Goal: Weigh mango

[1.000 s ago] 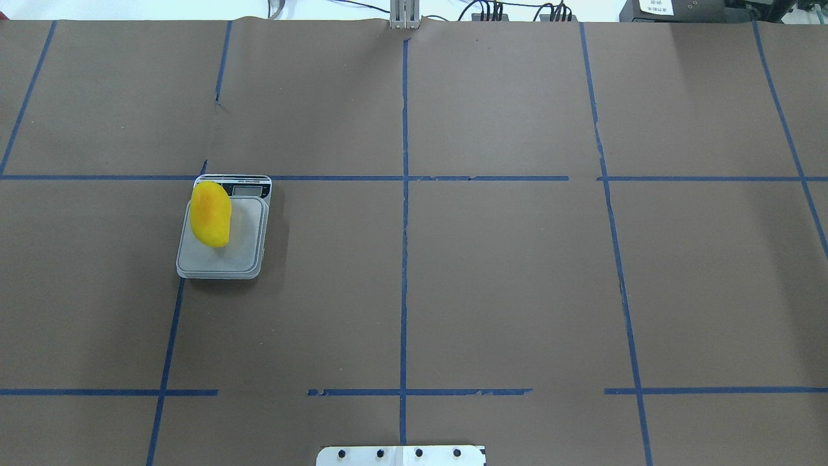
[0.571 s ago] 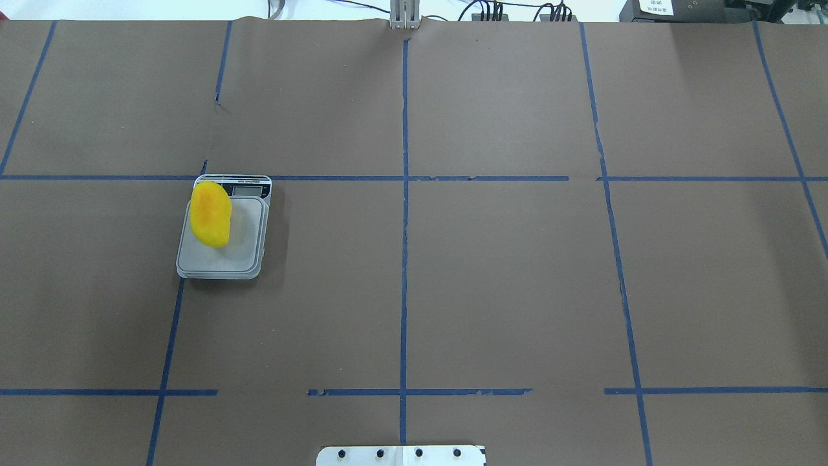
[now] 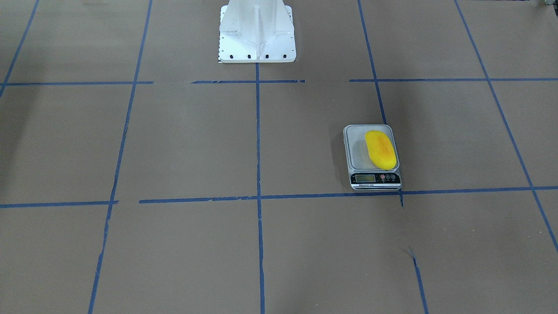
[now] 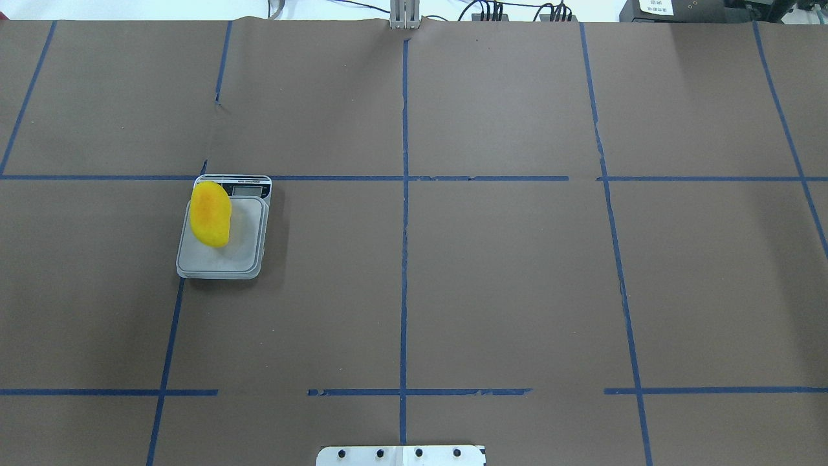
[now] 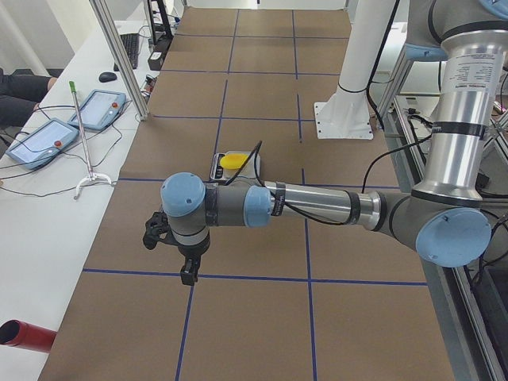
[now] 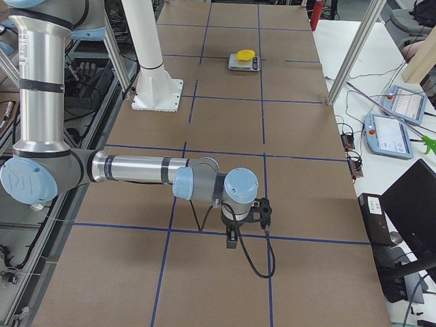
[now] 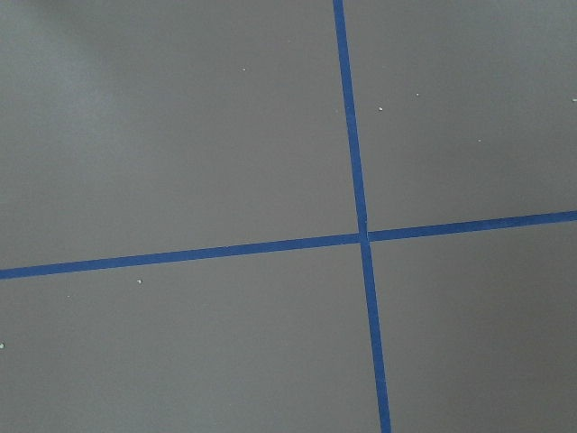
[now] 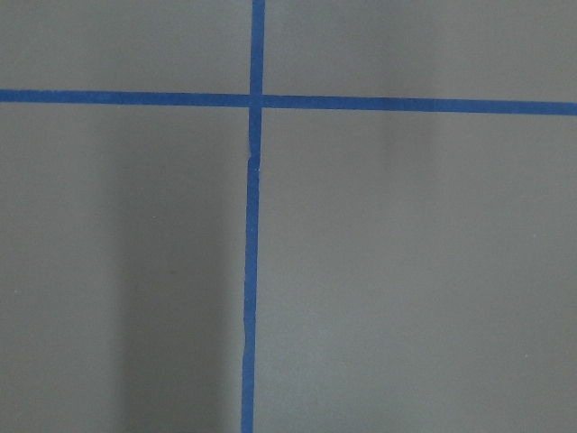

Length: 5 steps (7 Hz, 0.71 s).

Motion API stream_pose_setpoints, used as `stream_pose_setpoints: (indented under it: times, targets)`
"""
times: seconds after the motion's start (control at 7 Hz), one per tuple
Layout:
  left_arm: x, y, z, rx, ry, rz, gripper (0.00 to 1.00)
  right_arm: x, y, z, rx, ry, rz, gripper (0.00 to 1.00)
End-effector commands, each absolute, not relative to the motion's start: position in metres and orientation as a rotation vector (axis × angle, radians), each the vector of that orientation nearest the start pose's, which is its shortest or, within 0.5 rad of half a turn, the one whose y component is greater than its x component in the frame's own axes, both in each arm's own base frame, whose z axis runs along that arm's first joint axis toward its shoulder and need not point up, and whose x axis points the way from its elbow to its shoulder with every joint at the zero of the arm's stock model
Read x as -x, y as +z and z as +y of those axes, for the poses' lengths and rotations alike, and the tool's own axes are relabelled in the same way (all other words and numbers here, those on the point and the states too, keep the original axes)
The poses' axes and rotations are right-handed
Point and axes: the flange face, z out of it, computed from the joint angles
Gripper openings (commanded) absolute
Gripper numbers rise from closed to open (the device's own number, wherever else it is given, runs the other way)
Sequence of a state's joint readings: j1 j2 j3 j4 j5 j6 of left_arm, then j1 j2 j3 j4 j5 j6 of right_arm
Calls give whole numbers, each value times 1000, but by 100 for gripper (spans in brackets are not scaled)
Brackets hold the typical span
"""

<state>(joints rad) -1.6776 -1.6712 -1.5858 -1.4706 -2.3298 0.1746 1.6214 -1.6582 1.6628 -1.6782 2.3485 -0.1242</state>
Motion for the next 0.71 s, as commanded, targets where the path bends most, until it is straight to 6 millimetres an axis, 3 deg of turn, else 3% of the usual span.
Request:
stream_pose_setpoints:
  times: [0.0,0.57]
  targets:
    - [121,611,-522,-121,70,750,100,-86,665,-443,29,-30,-783,100]
    - [122,606,-524,-134,75,746,100,-86,665,-443,29,-30,-783,100]
